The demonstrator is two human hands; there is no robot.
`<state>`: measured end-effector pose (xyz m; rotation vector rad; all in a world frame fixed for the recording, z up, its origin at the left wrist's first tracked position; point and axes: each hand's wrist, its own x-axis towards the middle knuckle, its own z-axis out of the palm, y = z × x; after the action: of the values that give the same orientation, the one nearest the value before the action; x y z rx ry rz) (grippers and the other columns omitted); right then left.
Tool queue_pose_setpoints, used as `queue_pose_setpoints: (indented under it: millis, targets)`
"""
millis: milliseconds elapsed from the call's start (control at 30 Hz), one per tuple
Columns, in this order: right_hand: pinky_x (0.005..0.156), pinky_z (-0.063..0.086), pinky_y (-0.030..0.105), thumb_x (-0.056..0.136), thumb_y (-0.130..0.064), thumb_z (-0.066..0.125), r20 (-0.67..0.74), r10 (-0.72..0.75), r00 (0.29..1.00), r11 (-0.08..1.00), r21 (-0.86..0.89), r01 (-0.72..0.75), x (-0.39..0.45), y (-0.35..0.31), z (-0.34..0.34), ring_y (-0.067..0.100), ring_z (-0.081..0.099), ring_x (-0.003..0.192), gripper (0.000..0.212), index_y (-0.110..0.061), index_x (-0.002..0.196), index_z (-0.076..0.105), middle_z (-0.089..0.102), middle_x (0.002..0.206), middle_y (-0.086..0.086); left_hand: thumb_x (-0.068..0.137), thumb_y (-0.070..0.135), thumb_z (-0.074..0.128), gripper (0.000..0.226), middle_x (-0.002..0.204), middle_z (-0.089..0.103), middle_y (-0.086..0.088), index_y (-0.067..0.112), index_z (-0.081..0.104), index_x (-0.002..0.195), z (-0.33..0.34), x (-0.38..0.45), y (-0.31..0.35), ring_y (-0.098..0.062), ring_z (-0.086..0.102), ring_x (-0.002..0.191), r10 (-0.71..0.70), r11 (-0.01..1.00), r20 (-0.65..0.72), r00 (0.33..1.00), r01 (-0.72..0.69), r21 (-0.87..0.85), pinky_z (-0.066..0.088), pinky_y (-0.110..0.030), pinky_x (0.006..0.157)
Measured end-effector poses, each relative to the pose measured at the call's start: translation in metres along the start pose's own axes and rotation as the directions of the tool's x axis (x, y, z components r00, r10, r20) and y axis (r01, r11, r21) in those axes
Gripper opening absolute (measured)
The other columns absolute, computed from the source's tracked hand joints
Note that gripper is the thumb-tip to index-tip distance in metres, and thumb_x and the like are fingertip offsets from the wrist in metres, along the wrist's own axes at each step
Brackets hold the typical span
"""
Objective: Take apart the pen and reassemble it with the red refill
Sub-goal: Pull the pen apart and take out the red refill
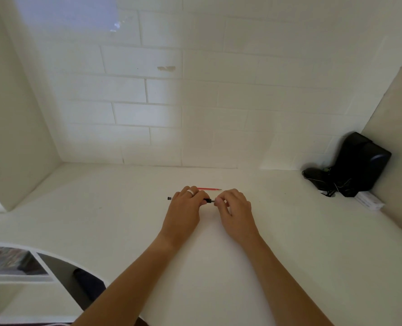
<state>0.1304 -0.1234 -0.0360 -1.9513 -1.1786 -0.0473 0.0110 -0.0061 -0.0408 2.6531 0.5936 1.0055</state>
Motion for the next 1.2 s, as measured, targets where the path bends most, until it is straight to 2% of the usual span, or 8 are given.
queue_pose_setpoints:
  millis: [233, 367, 467, 600, 733, 867, 1000, 1200]
  targets:
    - [0.074, 0.046, 0.027, 0.091, -0.013, 0.06, -0.01, -0.028, 1.0, 0.992, 0.121, 0.029, -0.001, -0.003, -0.006, 0.013, 0.055, 0.076, 0.013, -0.025, 0.087, 0.058, 0.062, 0.082, -0.012, 0.085, 0.007, 0.052, 0.022, 0.087, 0.058, 0.007, 0.022, 0.065, 0.093, -0.002, 0.001, 0.001, -0.015, 0.051, 0.084, -0.011, 1.0, 0.006, 1.0, 0.011, -0.003, 0.034, -0.029, 0.073]
    - [0.069, 0.044, 0.011, 0.088, -0.007, 0.066, -0.123, 0.041, 0.992, 0.978, 0.21, -0.015, -0.003, -0.004, -0.01, 0.01, 0.061, 0.078, 0.015, -0.021, 0.09, 0.066, 0.068, 0.086, -0.011, 0.078, -0.007, 0.058, 0.034, 0.086, 0.051, 0.011, 0.024, 0.062, 0.093, 0.001, 0.0, -0.002, -0.013, 0.049, 0.085, -0.045, 0.999, -0.021, 0.999, 0.045, -0.007, 0.026, -0.025, 0.078]
    - [0.072, 0.047, 0.012, 0.088, -0.006, 0.067, -0.219, 0.124, 0.968, 0.96, 0.272, -0.061, -0.002, -0.002, -0.014, 0.009, 0.063, 0.08, 0.017, -0.021, 0.092, 0.07, 0.07, 0.089, -0.009, 0.072, -0.015, 0.057, 0.043, 0.086, 0.051, 0.009, 0.023, 0.061, 0.092, 0.003, 0.002, -0.003, -0.015, 0.051, 0.087, -0.068, 0.998, -0.036, 0.997, 0.068, 0.007, 0.025, -0.025, 0.08]
    - [0.075, 0.049, 0.015, 0.089, -0.007, 0.064, -0.33, 0.174, 0.928, 0.96, 0.266, -0.086, -0.003, 0.004, -0.017, 0.008, 0.064, 0.083, 0.016, -0.02, 0.095, 0.072, 0.07, 0.091, -0.006, 0.078, -0.012, 0.057, 0.037, 0.087, 0.055, 0.005, 0.022, 0.062, 0.093, 0.004, 0.002, -0.001, -0.018, 0.052, 0.088, -0.082, 0.996, -0.04, 0.996, 0.084, 0.031, 0.025, -0.026, 0.079]
    - [0.072, 0.048, 0.016, 0.089, -0.006, 0.063, -0.377, 0.15, 0.914, 0.976, 0.206, -0.075, -0.002, 0.003, -0.015, 0.008, 0.064, 0.08, 0.017, -0.02, 0.092, 0.072, 0.068, 0.087, -0.006, 0.083, -0.007, 0.058, 0.031, 0.089, 0.056, 0.005, 0.022, 0.063, 0.093, 0.005, 0.002, -0.001, -0.018, 0.052, 0.089, -0.099, 0.995, -0.033, 0.995, 0.099, 0.015, 0.024, -0.024, 0.078]
    - [0.07, 0.045, 0.011, 0.086, -0.002, 0.063, -0.397, 0.119, 0.91, 0.99, 0.114, -0.08, 0.007, 0.0, -0.017, 0.008, 0.062, 0.074, 0.018, -0.018, 0.09, 0.073, 0.068, 0.082, -0.005, 0.085, -0.006, 0.057, 0.029, 0.088, 0.058, 0.005, 0.02, 0.065, 0.094, 0.004, 0.001, 0.0, -0.018, 0.053, 0.089, -0.095, 0.995, -0.021, 0.995, 0.095, -0.005, 0.034, -0.029, 0.08]
    - [0.08, 0.044, 0.033, 0.084, -0.003, 0.06, -0.276, 0.176, 0.945, 0.977, -0.068, -0.202, 0.027, 0.007, -0.018, 0.019, 0.059, 0.078, 0.028, -0.02, 0.107, 0.062, 0.065, 0.078, -0.007, 0.089, -0.002, 0.057, 0.024, 0.089, 0.058, 0.005, 0.02, 0.065, 0.094, 0.005, 0.002, -0.001, -0.017, 0.053, 0.088, -0.091, 0.996, -0.009, 0.996, 0.091, -0.016, 0.035, -0.03, 0.08]
    - [0.083, 0.024, 0.03, 0.085, -0.002, 0.058, -0.124, 0.209, 0.97, 0.908, -0.344, -0.24, 0.05, 0.017, -0.018, 0.021, 0.055, 0.094, 0.037, -0.018, 0.118, 0.057, 0.071, 0.087, -0.004, 0.089, 0.0, 0.056, 0.022, 0.09, 0.059, 0.005, 0.02, 0.065, 0.095, 0.005, 0.0, 0.0, -0.017, 0.052, 0.09, -0.092, 0.995, -0.012, 0.996, 0.092, -0.029, 0.035, -0.028, 0.08]
